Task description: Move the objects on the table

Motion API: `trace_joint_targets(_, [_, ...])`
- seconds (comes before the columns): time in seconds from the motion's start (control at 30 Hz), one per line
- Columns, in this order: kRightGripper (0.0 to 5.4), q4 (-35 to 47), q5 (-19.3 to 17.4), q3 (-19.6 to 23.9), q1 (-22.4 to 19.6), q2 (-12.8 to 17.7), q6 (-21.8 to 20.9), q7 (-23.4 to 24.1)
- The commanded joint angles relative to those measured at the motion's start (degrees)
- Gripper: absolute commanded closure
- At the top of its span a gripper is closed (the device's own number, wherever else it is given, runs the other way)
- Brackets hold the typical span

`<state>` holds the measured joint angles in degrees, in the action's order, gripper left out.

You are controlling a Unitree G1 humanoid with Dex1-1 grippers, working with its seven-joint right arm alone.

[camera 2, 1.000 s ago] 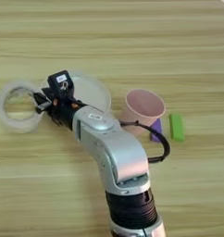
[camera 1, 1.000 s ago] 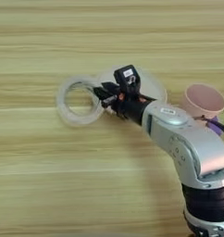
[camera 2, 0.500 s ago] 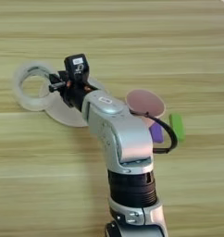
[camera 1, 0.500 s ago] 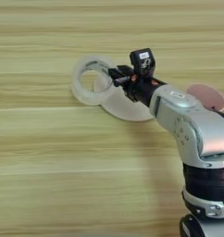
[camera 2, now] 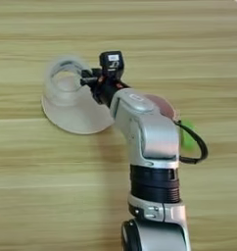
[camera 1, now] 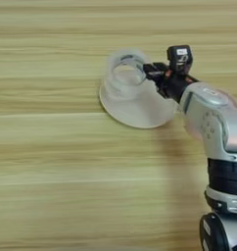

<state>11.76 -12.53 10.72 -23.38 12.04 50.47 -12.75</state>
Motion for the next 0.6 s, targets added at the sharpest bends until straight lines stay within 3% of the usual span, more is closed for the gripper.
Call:
trace_joint_targets(0.03, [4.39,0.4,0.2,2.1,-4.5,2.8,-5.2,0.6])
trace_joint_targets(0.6, [4.39,-2.0,0.8,0.9,-0.8,3.6,-6.3,-0.1])
